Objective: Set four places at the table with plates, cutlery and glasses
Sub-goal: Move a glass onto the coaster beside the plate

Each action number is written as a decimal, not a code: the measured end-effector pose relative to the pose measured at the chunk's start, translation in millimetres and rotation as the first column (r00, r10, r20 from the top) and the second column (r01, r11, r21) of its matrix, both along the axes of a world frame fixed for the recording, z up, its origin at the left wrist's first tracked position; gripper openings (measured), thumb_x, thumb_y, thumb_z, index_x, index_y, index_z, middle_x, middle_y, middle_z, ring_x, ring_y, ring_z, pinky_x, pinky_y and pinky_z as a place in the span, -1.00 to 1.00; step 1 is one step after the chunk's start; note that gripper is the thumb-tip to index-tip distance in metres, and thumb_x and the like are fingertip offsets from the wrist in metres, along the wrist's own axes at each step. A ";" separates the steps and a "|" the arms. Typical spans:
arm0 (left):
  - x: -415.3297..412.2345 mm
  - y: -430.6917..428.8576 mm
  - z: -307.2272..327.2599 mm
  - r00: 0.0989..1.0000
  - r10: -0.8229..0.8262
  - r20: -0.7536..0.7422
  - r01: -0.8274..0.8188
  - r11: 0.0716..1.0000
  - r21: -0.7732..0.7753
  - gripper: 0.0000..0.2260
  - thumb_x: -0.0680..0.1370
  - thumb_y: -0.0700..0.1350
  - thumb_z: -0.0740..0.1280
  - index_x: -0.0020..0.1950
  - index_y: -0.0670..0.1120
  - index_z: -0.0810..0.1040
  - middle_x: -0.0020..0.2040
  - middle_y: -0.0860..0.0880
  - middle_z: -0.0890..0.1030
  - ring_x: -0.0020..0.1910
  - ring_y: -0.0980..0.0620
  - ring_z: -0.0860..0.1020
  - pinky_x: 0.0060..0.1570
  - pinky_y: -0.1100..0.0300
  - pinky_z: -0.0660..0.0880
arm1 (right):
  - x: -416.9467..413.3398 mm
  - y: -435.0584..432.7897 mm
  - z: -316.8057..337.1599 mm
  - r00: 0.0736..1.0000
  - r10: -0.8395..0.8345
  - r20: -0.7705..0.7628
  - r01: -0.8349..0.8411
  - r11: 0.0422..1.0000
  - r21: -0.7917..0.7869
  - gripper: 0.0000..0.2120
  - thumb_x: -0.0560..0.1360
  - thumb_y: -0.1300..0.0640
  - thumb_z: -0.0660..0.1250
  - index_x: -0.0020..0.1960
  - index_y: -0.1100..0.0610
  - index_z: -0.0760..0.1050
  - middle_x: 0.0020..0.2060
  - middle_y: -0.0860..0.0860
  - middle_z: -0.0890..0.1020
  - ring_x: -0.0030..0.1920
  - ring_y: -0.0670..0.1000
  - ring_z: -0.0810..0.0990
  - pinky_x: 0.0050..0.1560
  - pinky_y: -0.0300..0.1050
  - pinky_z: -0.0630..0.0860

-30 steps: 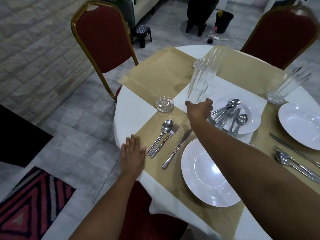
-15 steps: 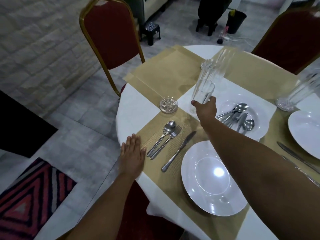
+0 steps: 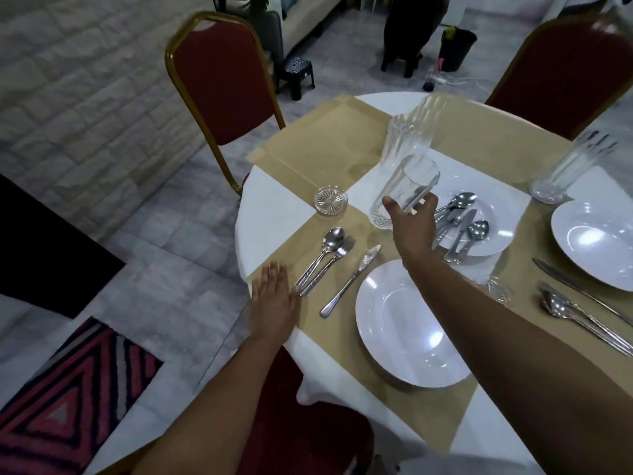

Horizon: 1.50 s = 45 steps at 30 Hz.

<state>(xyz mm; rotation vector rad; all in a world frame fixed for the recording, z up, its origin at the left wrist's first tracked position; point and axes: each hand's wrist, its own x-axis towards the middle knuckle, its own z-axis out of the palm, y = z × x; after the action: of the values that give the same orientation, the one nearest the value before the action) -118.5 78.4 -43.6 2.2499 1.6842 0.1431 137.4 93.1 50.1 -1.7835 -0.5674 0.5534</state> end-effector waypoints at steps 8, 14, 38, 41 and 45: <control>18.9 -84.7 1.9 0.998 0.001 -0.056 -0.004 0.999 -0.046 -0.34 0.62 0.15 -0.26 0.50 -0.25 0.24 0.51 -0.22 0.25 0.49 -0.17 0.26 0.44 -0.14 0.18 | 8.7 -99.7 -2.1 1.000 -0.018 0.006 0.018 0.998 0.057 -0.45 0.44 -0.01 0.48 0.33 0.00 0.31 0.14 -0.08 0.59 0.12 -0.01 0.60 0.14 -0.13 0.48; 44.7 -148.1 -3.0 0.997 -0.007 -0.078 0.001 0.997 -0.074 -0.40 0.63 0.15 -0.20 0.57 -0.16 -0.11 0.59 -0.14 -0.11 0.57 -0.08 -0.14 0.52 -0.02 -0.18 | 31.9 -159.9 -11.2 0.998 -0.062 0.020 0.062 0.998 0.022 -0.43 0.42 -0.05 0.50 0.30 0.04 0.31 0.10 -0.04 0.56 0.09 0.07 0.61 0.13 -0.05 0.52; 124.7 -263.1 -22.0 0.986 0.102 -0.130 -0.101 0.995 0.019 -0.31 0.63 0.17 -0.23 0.40 -0.28 0.41 0.38 -0.24 0.46 0.39 -0.18 0.42 0.40 -0.10 0.21 | 133.0 -236.6 -24.8 1.000 0.007 -0.020 -0.008 1.000 -0.022 -0.41 0.42 0.00 0.51 0.37 0.06 0.35 0.15 -0.02 0.56 0.14 0.07 0.60 0.14 -0.10 0.50; 123.1 -263.6 -21.6 0.987 0.095 -0.129 -0.095 0.995 0.010 -0.32 0.63 0.17 -0.21 0.40 -0.29 0.40 0.38 -0.24 0.46 0.40 -0.19 0.40 0.37 -0.05 0.12 | 135.2 -232.6 -23.1 1.000 0.024 -0.001 -0.025 0.999 -0.034 -0.43 0.42 0.00 0.50 0.34 0.05 0.36 0.15 0.02 0.59 0.12 0.08 0.62 0.12 -0.08 0.52; 122.4 -268.2 -23.1 0.986 0.089 -0.143 -0.088 0.996 0.011 -0.30 0.63 0.19 -0.22 0.41 -0.30 0.39 0.39 -0.24 0.44 0.41 -0.19 0.39 0.39 -0.04 0.08 | 139.9 -226.8 -23.0 0.998 0.055 0.015 -0.054 0.997 -0.061 -0.42 0.43 -0.02 0.49 0.34 0.07 0.34 0.13 0.00 0.57 0.10 0.08 0.62 0.09 -0.09 0.49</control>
<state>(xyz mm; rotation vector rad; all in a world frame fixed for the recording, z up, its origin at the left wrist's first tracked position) 3.9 -189.8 -66.7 2.2364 1.8600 0.0053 277.3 -133.8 27.1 -1.8356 -0.6181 0.6001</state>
